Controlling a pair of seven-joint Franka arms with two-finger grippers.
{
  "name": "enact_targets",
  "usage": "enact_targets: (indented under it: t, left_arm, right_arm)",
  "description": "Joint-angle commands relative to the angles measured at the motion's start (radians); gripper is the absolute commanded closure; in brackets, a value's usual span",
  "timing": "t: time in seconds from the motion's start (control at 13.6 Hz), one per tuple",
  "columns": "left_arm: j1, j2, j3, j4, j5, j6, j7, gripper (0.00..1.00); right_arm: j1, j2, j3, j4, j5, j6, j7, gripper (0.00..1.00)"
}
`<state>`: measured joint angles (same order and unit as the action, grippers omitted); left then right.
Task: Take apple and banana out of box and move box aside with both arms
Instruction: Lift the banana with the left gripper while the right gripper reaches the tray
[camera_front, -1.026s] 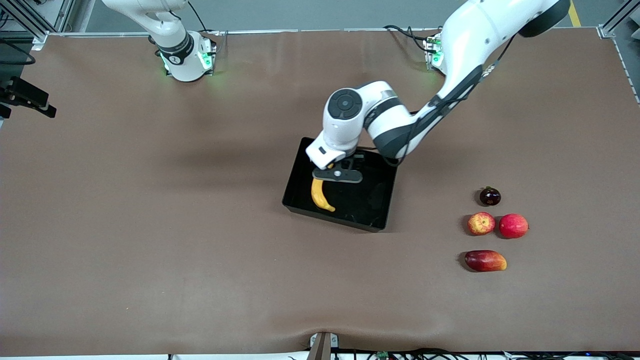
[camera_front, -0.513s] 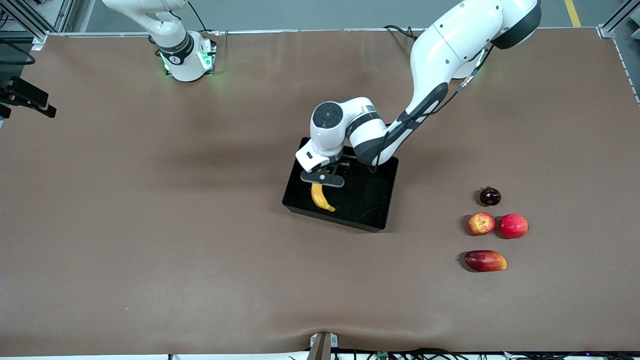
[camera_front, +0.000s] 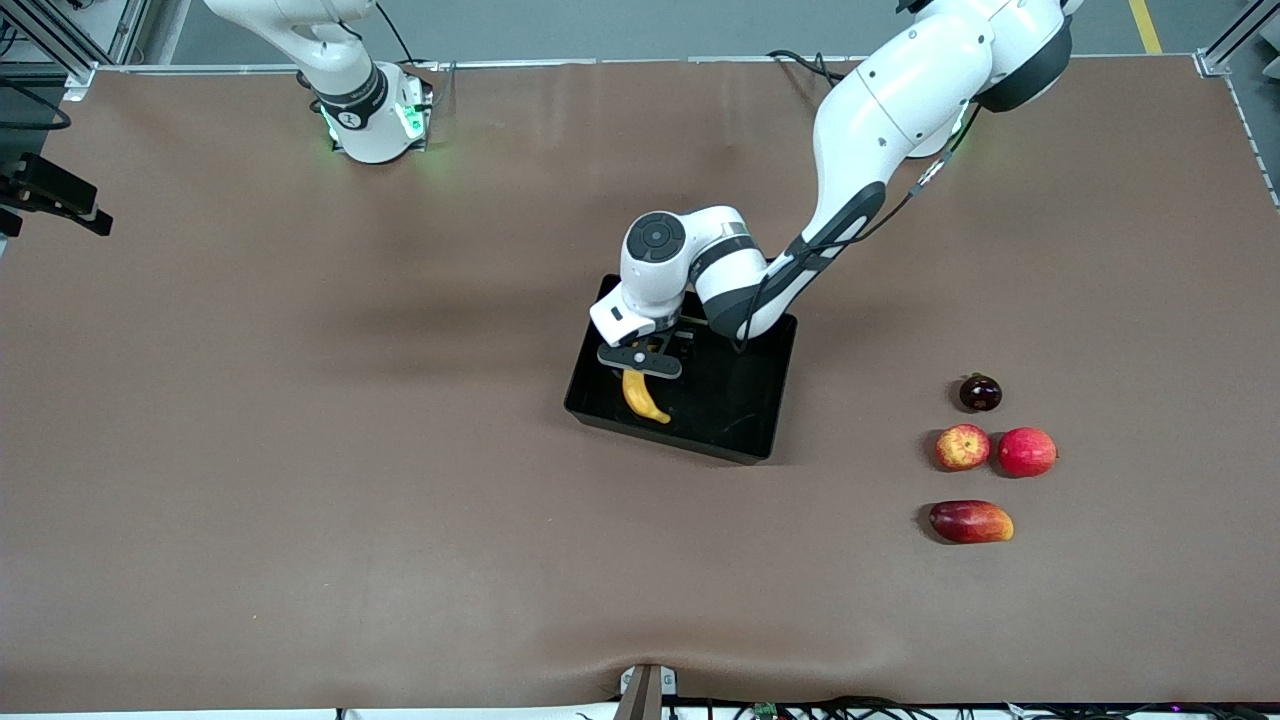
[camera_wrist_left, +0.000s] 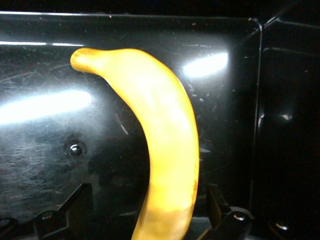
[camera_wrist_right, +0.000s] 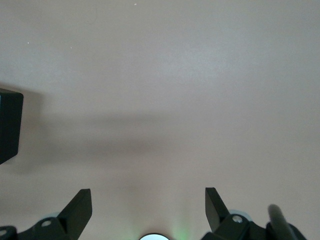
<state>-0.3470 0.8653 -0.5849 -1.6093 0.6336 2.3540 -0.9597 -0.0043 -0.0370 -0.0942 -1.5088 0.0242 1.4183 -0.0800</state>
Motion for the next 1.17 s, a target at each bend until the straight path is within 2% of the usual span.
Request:
enact_targets:
  t: [0.0, 0.22, 0.29, 0.37, 0.44, 0.51, 0.73, 0.88, 1.1]
  left_arm:
    - [-0.020, 0.023, 0.007, 0.020, 0.029, 0.011, -0.010, 0.00]
    - [-0.026, 0.031, 0.008, 0.020, 0.041, 0.011, -0.016, 0.25]
    - [-0.026, 0.029, 0.023, 0.020, 0.057, 0.011, -0.016, 0.42]
    - [-0.026, 0.027, 0.030, 0.019, 0.067, 0.011, -0.014, 0.69]
    - [-0.026, 0.023, 0.030, 0.020, 0.067, 0.011, -0.013, 0.92]
    - [-0.026, 0.018, 0.030, 0.020, 0.069, 0.008, -0.008, 1.00]
    - [-0.043, 0.000, 0.028, 0.029, 0.094, -0.021, 0.004, 1.00]
    - [-0.043, -0.023, 0.022, 0.043, 0.090, -0.070, 0.004, 1.00]
    - [-0.041, -0.043, -0.012, 0.083, 0.086, -0.171, 0.004, 1.00]
  right_arm:
    - [-0.008, 0.016, 0.007, 0.021, -0.003, -0.004, -0.003, 0.00]
    - [0.001, 0.019, 0.008, 0.025, -0.016, -0.004, -0.004, 0.00]
    - [0.000, 0.023, 0.008, 0.025, -0.017, 0.008, -0.003, 0.00]
    - [0.000, 0.023, 0.008, 0.025, -0.015, 0.011, 0.000, 0.00]
    - [-0.005, 0.023, 0.008, 0.027, -0.006, 0.011, 0.000, 0.00]
    - [-0.006, 0.026, 0.008, 0.025, -0.004, 0.013, 0.000, 0.00]
    - [-0.003, 0.071, 0.008, 0.032, -0.021, 0.030, -0.012, 0.00]
    - [-0.011, 0.074, 0.007, 0.030, -0.027, 0.091, -0.014, 0.00]
    - [-0.051, 0.115, 0.004, 0.027, 0.003, 0.100, -0.014, 0.00]
